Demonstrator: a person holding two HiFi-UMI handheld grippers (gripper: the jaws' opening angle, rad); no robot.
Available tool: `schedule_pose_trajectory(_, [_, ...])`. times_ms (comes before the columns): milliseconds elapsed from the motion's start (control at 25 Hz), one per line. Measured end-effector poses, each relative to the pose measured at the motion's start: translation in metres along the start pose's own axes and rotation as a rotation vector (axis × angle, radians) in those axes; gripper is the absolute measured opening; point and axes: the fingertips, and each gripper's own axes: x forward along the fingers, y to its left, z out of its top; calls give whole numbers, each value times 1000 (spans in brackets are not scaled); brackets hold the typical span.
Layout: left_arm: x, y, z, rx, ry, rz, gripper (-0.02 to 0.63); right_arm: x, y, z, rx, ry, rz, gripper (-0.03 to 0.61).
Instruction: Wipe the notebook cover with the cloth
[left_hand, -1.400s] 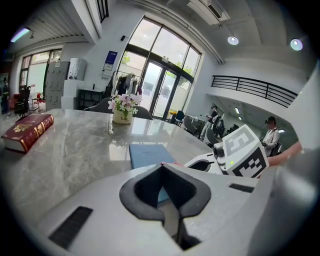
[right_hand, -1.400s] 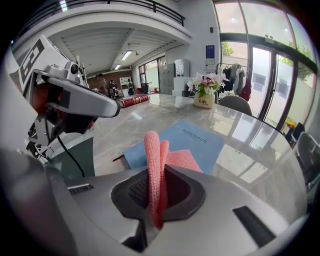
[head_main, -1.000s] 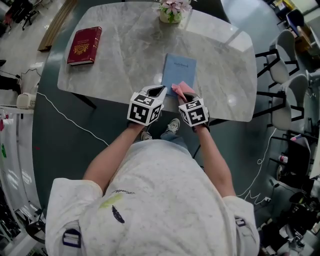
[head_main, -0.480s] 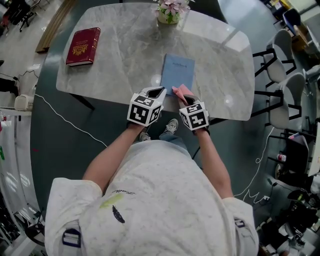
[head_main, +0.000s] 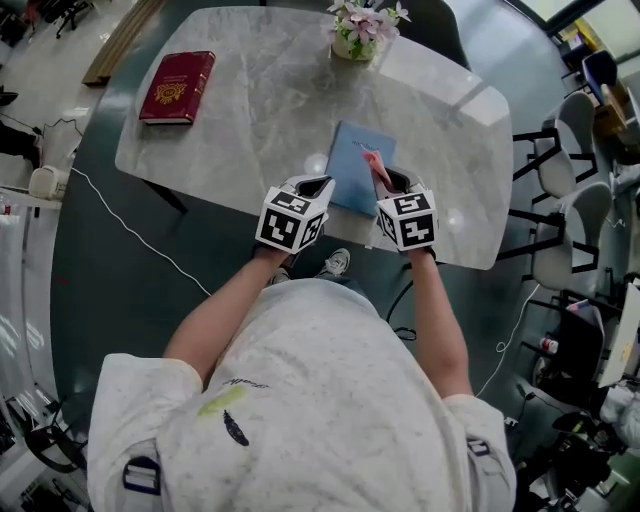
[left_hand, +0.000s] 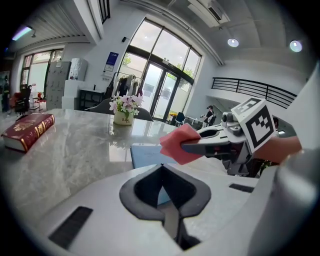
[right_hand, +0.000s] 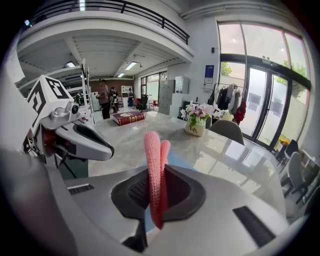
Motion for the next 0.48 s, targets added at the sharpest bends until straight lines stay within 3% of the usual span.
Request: schedule_pose_trajectory(480, [15,33,13,-69,-26,120,6,60,-37,42,-111,-3,78,15])
